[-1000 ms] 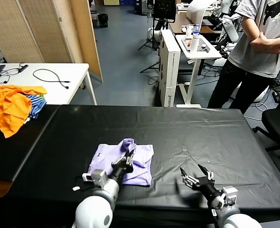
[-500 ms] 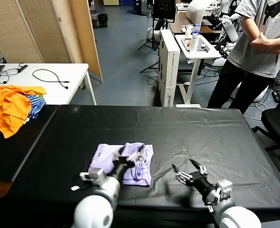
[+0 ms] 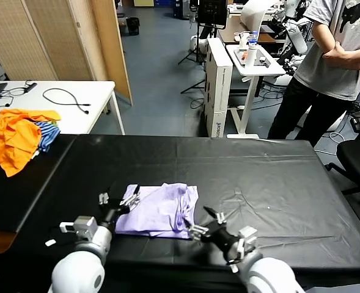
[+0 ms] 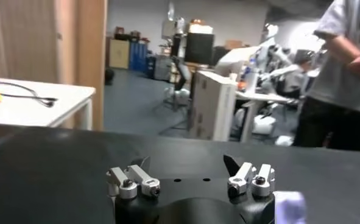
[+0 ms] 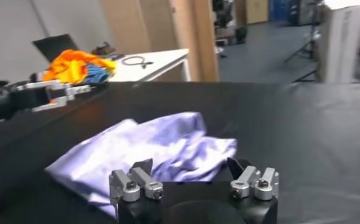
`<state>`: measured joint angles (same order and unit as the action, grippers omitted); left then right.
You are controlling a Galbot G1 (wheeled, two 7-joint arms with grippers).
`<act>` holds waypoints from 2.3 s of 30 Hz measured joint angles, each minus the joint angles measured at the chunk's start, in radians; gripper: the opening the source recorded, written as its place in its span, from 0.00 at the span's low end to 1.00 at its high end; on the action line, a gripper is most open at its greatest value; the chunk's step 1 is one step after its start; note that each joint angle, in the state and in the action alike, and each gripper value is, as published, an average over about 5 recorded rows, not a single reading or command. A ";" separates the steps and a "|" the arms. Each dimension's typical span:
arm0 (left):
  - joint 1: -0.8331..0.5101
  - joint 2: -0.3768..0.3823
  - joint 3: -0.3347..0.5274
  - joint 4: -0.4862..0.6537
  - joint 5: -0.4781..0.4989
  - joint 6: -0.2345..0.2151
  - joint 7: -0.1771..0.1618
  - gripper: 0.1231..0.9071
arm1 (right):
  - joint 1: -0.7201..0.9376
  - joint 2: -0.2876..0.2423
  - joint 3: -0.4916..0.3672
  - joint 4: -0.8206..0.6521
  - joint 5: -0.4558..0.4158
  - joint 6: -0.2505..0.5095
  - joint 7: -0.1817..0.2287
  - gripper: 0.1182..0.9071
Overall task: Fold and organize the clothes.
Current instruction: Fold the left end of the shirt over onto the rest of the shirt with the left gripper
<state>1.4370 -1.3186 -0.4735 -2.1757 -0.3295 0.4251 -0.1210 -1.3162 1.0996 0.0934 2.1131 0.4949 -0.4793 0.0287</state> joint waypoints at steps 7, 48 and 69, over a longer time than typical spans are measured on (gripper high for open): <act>0.016 -0.006 -0.007 0.005 0.015 -0.002 0.000 1.00 | 0.013 0.010 -0.045 -0.039 -0.022 0.006 -0.003 0.75; 0.039 -0.060 -0.013 0.033 0.046 -0.017 -0.003 1.00 | 0.024 0.013 0.134 0.032 0.129 -0.040 0.029 1.00; 0.094 -0.064 -0.099 0.024 0.041 -0.036 -0.001 1.00 | 0.244 0.099 0.041 -0.253 0.125 -0.021 0.015 0.27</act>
<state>1.5308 -1.3822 -0.5726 -2.1520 -0.2890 0.3889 -0.1223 -1.0718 1.1984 0.1349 1.8605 0.6199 -0.5004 0.0432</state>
